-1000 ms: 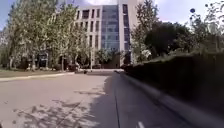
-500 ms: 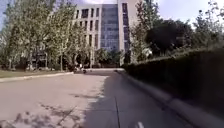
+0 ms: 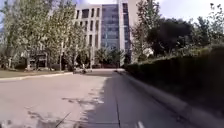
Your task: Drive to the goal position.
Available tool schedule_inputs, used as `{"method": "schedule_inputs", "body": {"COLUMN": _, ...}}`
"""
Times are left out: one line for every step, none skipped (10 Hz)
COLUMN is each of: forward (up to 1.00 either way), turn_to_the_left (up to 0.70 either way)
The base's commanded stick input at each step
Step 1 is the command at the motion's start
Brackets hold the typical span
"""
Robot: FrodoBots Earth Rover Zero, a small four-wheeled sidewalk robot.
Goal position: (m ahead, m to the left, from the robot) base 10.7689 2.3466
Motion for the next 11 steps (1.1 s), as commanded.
{"method": "schedule_inputs", "body": {"forward": 0.7, "turn_to_the_left": 0.0}}
{"method": "schedule_inputs", "body": {"forward": 0.7, "turn_to_the_left": 0.0}}
{"method": "schedule_inputs", "body": {"forward": 0.7, "turn_to_the_left": 0.0}}
{"method": "schedule_inputs", "body": {"forward": 0.7, "turn_to_the_left": 0.0}}
{"method": "schedule_inputs", "body": {"forward": 0.7, "turn_to_the_left": 0.0}}
{"method": "schedule_inputs", "body": {"forward": 0.7, "turn_to_the_left": 0.0}}
{"method": "schedule_inputs", "body": {"forward": 0.7, "turn_to_the_left": 0.0}}
{"method": "schedule_inputs", "body": {"forward": 0.7, "turn_to_the_left": 0.0}}
{"method": "schedule_inputs", "body": {"forward": 0.7, "turn_to_the_left": 0.0}}
{"method": "schedule_inputs", "body": {"forward": 0.7, "turn_to_the_left": 0.0}}
{"method": "schedule_inputs", "body": {"forward": 0.7, "turn_to_the_left": 0.0}}
